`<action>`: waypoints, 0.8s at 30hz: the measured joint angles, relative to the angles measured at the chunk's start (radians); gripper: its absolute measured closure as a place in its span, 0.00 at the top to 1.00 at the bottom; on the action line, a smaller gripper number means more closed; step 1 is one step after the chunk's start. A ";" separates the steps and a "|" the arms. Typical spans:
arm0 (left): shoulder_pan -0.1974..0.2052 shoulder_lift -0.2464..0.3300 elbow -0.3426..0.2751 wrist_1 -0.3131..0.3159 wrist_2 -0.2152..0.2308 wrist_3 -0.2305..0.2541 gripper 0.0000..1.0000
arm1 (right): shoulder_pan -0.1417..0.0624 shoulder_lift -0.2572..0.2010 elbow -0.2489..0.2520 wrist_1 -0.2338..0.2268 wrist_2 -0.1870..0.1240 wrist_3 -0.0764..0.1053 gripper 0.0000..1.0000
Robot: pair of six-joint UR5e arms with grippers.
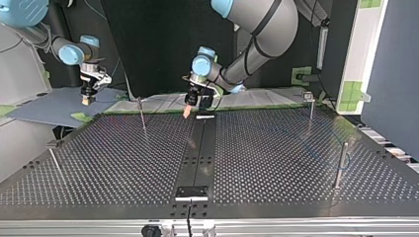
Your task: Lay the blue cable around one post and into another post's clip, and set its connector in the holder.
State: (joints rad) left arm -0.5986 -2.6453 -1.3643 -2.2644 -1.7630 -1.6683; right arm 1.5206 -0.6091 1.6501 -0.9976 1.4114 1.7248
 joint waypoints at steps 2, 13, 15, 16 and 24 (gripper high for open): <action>0.001 0.000 0.005 0.000 0.002 0.001 0.00 | 0.001 0.001 -0.005 0.001 -0.001 -0.001 0.00; 0.003 0.000 0.016 -0.004 -0.014 0.024 0.00 | 0.002 0.019 -0.051 -0.013 0.000 -0.002 0.00; 0.004 0.000 0.018 -0.006 -0.018 0.026 0.00 | 0.000 0.036 -0.071 0.002 0.000 -0.006 0.00; 0.004 0.000 0.019 -0.007 -0.019 0.028 0.00 | -0.001 0.044 -0.080 0.011 0.001 -0.008 0.00; 0.006 0.000 0.024 -0.010 -0.028 0.037 0.00 | -0.012 0.086 -0.153 0.073 0.007 -0.018 0.00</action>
State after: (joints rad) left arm -0.5929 -2.6455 -1.3402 -2.2741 -1.7915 -1.6317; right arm 1.5084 -0.5230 1.4973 -0.9243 1.4184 1.7070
